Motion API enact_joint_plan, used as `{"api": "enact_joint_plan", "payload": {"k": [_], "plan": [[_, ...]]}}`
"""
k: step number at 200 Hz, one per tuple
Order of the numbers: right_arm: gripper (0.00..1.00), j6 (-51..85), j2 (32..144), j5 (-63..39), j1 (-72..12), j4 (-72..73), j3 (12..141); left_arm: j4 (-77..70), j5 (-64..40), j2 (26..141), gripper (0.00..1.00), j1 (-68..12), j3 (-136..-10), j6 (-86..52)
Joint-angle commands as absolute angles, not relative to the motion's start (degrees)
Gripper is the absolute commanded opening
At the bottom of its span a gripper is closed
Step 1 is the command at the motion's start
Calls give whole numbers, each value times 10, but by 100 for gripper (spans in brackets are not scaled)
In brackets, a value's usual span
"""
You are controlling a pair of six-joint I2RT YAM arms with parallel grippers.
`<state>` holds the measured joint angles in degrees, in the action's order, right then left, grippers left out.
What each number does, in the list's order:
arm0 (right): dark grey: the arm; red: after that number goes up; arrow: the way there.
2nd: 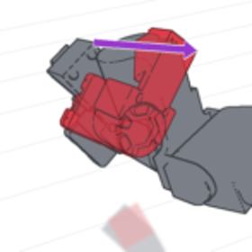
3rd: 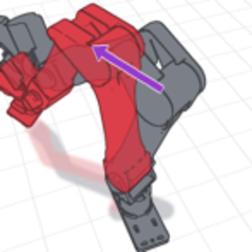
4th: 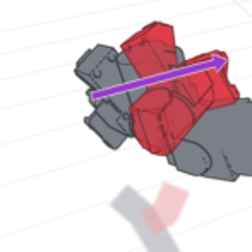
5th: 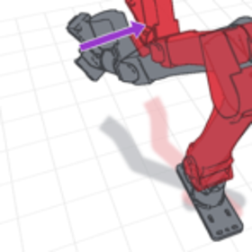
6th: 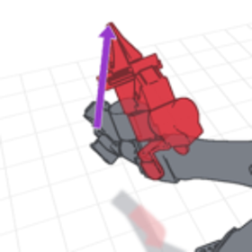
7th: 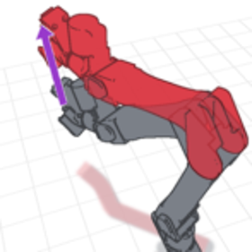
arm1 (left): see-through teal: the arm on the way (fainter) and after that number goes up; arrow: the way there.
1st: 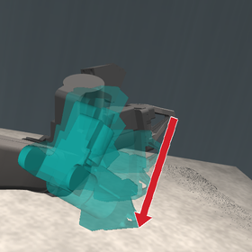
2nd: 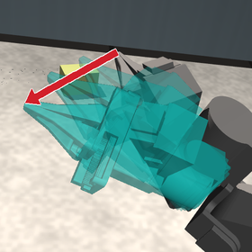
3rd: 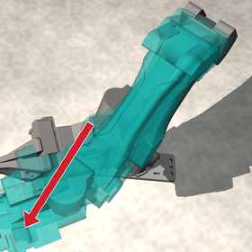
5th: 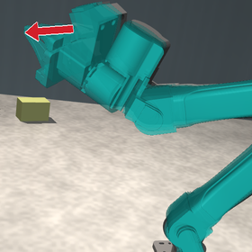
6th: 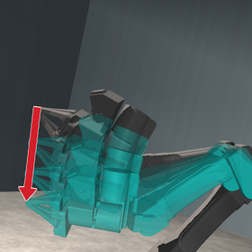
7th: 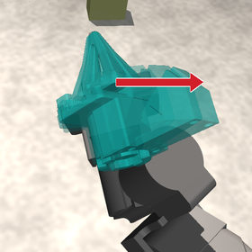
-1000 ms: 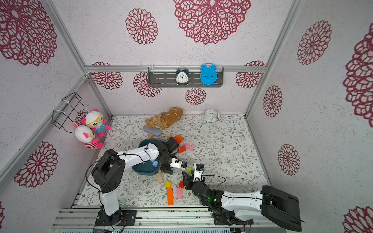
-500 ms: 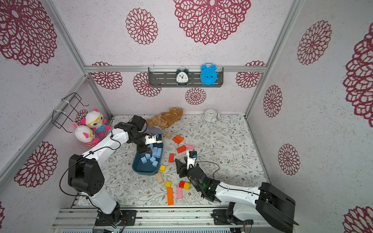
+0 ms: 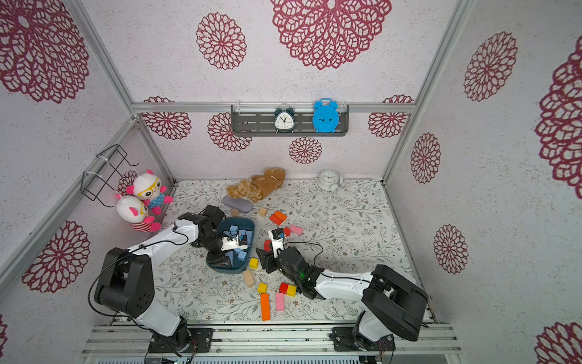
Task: Pick out the blue building blocks
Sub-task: Place the building block in the storage box, then move the storage box to the center of the board.
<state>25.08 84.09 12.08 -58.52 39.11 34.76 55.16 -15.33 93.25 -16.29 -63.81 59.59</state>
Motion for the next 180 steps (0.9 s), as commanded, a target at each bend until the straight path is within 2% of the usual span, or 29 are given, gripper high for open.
{"api": "enact_joint_plan", "payload": {"k": [1, 12, 33, 41, 81, 119, 157, 180], "plan": [[61, 252, 841, 112, -581, 430, 358, 526, -139, 928, 65, -162, -650, 719], [63, 255, 843, 115, -580, 432, 357, 526, -145, 923, 70, -162, -651, 721], [64, 260, 843, 118, -581, 429, 355, 520, -164, 909, 88, -161, -654, 706], [64, 261, 842, 118, -580, 429, 355, 515, -172, 904, 91, -159, -656, 690], [65, 267, 838, 119, -578, 421, 354, 511, -179, 880, 93, -130, -681, 644], [66, 275, 843, 121, -574, 409, 357, 450, -146, 873, 95, -23, -685, 637], [66, 279, 844, 121, -572, 410, 354, 433, -153, 919, 94, 81, -694, 736], [66, 279, 844, 120, -571, 407, 354, 395, -120, 962, 94, 91, -683, 779]]}}
